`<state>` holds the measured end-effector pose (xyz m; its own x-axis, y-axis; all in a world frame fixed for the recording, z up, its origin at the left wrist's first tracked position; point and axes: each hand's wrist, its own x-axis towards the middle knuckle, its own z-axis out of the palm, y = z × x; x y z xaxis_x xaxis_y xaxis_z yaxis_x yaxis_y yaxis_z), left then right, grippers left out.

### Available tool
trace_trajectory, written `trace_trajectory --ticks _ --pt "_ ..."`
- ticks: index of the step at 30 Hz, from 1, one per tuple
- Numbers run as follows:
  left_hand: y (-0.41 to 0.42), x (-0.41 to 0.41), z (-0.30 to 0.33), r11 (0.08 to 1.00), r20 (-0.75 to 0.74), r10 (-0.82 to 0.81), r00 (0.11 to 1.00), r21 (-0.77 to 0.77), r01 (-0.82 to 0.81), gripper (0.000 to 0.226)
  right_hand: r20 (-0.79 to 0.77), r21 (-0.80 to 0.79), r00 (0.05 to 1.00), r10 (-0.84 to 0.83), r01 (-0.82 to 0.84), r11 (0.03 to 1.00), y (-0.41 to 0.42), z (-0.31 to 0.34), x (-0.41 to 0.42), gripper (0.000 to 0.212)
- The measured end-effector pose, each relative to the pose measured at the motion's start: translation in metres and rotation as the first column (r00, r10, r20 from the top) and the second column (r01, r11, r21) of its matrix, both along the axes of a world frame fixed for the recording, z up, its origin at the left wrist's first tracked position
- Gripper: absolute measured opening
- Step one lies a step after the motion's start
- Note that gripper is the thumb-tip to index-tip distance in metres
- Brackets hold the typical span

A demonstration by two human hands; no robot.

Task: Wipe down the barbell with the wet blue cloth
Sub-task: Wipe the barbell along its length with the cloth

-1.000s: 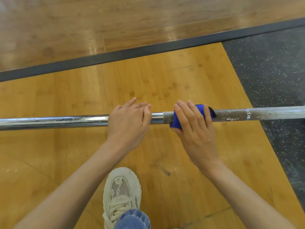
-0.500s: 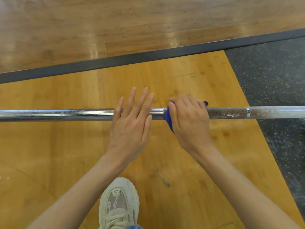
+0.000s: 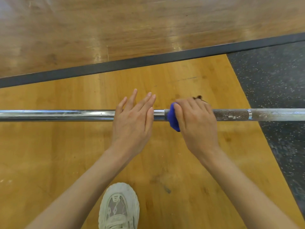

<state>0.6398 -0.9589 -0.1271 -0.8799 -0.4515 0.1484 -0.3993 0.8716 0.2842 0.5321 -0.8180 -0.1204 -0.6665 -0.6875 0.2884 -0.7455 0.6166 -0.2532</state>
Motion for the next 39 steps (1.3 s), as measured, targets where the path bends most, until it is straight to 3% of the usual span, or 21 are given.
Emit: trace_trajectory --ticks 3,7,9,11,13,14,15,17,19,21,22,25,26,28,31,35,39 --pt "0.004 0.002 0.000 1.000 -0.015 0.007 1.000 -0.012 -0.007 0.052 -0.078 -0.055 0.993 -0.086 0.082 0.995 0.024 -0.020 0.018 0.043" --pt "0.008 0.006 -0.002 1.000 -0.007 0.010 1.000 -0.006 -0.010 0.050 -0.081 -0.090 0.993 -0.083 0.076 0.993 0.005 -0.021 0.019 0.042" --pt "0.010 0.008 -0.003 1.000 -0.015 0.016 1.000 -0.003 -0.016 0.049 -0.127 -0.049 0.984 -0.124 0.118 0.992 -0.008 -0.009 0.013 0.040" --pt "0.013 0.010 -0.003 1.000 -0.028 0.017 0.999 0.000 -0.017 0.049 0.042 0.160 0.988 -0.151 0.143 0.977 -0.026 0.013 -0.002 0.043" --pt "0.016 0.013 -0.004 1.000 -0.039 0.015 0.999 0.004 -0.015 0.049 0.361 0.415 0.904 -0.231 0.066 0.907 -0.043 0.028 -0.016 0.044" --pt "0.017 0.014 -0.004 1.000 -0.042 0.014 0.999 0.005 -0.014 0.049 0.425 0.462 0.868 -0.257 0.036 0.886 -0.046 0.028 -0.019 0.042" --pt "0.018 0.015 -0.004 1.000 -0.044 0.015 0.999 0.006 -0.015 0.049 0.414 0.467 0.875 -0.250 0.031 0.884 -0.045 0.025 -0.014 0.043" --pt "0.020 0.019 -0.004 1.000 -0.050 0.017 0.999 -0.001 -0.017 0.048 0.158 0.228 0.979 -0.133 0.095 0.969 -0.026 0.011 0.011 0.048" --pt "0.023 0.023 -0.004 1.000 -0.052 0.016 0.999 -0.009 -0.016 0.047 0.017 0.046 0.998 -0.053 0.052 0.998 0.003 -0.003 0.047 0.049" --pt "0.026 0.027 -0.006 1.000 -0.053 0.007 0.999 -0.011 -0.007 0.047 -0.061 -0.001 0.998 -0.023 0.023 1.000 0.009 -0.008 0.047 0.044" --pt "0.027 0.029 -0.006 1.000 -0.051 0.000 0.999 -0.009 0.000 0.047 -0.014 0.044 0.999 -0.043 0.044 0.998 0.000 0.000 0.038 0.044" --pt "0.030 0.034 -0.007 1.000 -0.070 0.003 0.998 -0.015 -0.004 0.047 0.297 0.414 0.935 -0.194 0.057 0.909 -0.034 0.025 0.012 0.046" --pt "0.031 0.035 -0.008 1.000 -0.072 0.001 0.997 -0.024 -0.002 0.048 0.331 0.436 0.923 -0.195 0.033 0.899 -0.036 0.022 0.009 0.044" --pt "0.033 0.038 -0.008 0.999 -0.074 -0.010 0.997 -0.045 0.007 0.048 0.216 0.343 0.970 -0.107 0.027 0.939 -0.023 0.018 0.023 0.037" --pt "0.034 0.041 -0.009 0.998 -0.068 -0.018 0.998 -0.066 0.014 0.049 0.087 -0.076 0.994 -0.062 0.068 0.995 0.019 -0.002 0.074 0.034" --pt "0.040 0.045 -0.007 0.999 -0.073 -0.004 0.997 -0.041 0.001 0.050 0.028 -0.168 0.998 -0.057 0.061 0.984 0.026 -0.006 0.071 0.032" --pt "0.047 0.048 -0.004 1.000 -0.061 0.026 0.998 -0.015 -0.027 0.050 0.012 -0.112 0.975 -0.221 0.221 0.969 -0.007 -0.006 0.048 0.040"
